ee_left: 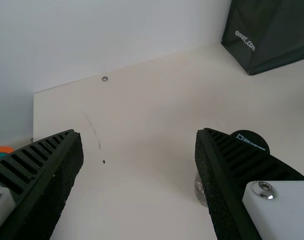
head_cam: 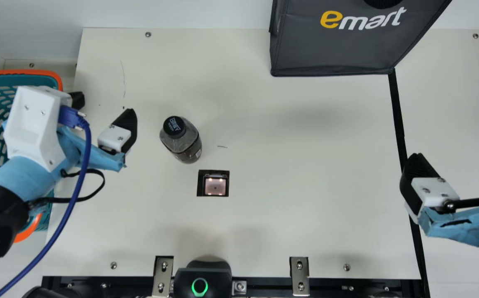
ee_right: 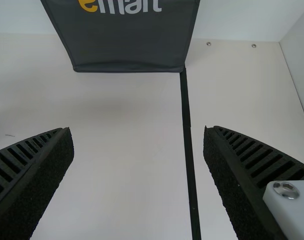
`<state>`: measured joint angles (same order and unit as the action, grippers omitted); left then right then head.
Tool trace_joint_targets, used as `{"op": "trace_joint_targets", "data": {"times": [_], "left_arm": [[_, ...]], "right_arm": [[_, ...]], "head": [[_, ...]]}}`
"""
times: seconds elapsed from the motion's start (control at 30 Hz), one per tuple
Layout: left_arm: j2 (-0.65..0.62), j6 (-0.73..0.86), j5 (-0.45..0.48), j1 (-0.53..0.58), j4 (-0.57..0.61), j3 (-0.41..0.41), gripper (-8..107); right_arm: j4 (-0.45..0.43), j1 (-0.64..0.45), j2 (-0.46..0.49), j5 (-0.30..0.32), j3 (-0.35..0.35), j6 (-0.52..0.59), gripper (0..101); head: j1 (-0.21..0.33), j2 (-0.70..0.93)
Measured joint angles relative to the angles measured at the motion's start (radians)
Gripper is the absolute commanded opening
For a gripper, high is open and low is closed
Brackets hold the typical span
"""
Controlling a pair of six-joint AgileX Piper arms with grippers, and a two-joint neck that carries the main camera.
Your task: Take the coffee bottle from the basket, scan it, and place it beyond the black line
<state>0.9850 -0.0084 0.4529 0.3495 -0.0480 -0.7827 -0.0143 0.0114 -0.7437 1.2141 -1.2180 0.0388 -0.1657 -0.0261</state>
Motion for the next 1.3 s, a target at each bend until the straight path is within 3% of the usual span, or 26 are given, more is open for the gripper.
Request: {"op": "trace_joint_targets", "data": {"times": [0.63,1.03,1.3], "left_arm": [[0.093,-0.397,0.045,0.193,-0.291,-0.053,90],[0.191,-0.661,0.149,0.355,-0.464,-0.155,90],[0.251,-0.762,0.228,0.456,-0.514,-0.214,90]], "right_arm": [[0.000,0.000,0.000,0.000,0.000,0.000,91],[0.000,0.000,0.000,0.000,0.000,0.000,91],[0.000,0.000,0.000,0.000,0.000,0.000,91]], "head": [[0.000,0.000],[0.000,0.000],[0.002,0.000]]}}
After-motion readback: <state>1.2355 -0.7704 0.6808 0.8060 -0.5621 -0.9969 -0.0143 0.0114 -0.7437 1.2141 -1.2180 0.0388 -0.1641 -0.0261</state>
